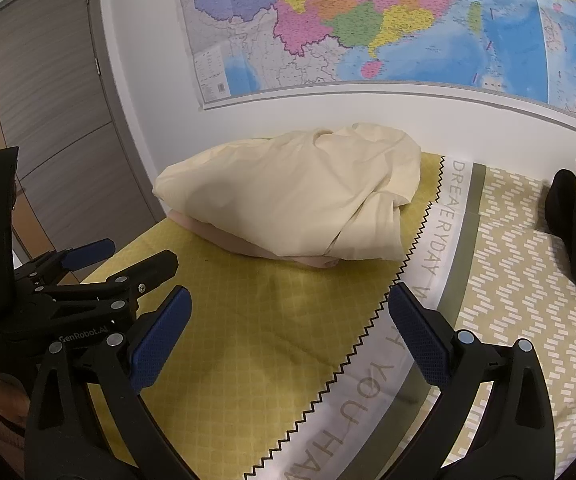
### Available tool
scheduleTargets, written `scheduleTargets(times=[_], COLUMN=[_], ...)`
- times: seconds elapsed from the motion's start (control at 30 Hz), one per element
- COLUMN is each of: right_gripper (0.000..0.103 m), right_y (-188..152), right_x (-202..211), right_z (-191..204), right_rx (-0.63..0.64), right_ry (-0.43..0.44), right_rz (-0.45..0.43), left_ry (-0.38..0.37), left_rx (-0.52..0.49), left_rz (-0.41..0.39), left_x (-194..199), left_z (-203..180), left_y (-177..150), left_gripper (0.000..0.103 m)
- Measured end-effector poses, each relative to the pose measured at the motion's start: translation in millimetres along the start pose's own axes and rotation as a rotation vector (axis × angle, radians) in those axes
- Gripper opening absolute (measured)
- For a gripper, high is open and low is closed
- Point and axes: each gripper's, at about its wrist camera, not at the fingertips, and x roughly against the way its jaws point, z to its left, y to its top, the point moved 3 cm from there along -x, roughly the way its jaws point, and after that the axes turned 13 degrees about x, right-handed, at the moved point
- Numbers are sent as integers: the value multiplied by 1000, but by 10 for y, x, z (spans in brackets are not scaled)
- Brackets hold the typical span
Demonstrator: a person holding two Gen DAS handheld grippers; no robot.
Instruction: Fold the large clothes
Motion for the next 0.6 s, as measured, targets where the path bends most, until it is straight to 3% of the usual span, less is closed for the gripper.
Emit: scheduleTargets(times=[0.6], right_gripper=[97], right_y=[-40], right_x=[67], right_z=[-42], right_rx=[-12], right_ry=[-8], right_rz=[-6], left_ry=[-16], left_rx=[-1], left_rz=[-6], left_x=[-5], left_z=[-57], left_y=[-14], left_gripper=[96])
